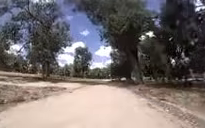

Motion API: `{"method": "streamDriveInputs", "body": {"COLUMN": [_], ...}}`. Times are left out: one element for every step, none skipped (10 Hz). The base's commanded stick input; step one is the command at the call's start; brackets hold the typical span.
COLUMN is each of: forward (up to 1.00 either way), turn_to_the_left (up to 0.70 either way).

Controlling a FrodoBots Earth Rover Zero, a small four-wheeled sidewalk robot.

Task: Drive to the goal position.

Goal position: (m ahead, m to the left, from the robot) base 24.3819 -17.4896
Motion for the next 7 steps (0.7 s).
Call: {"method": "streamDriveInputs", "body": {"forward": [0.7,0.7,0.7,0.7,0.7,0.7,0.7], "turn_to_the_left": [0.0,0.0,0.0,0.0,0.0,0.0,-0.01]}}
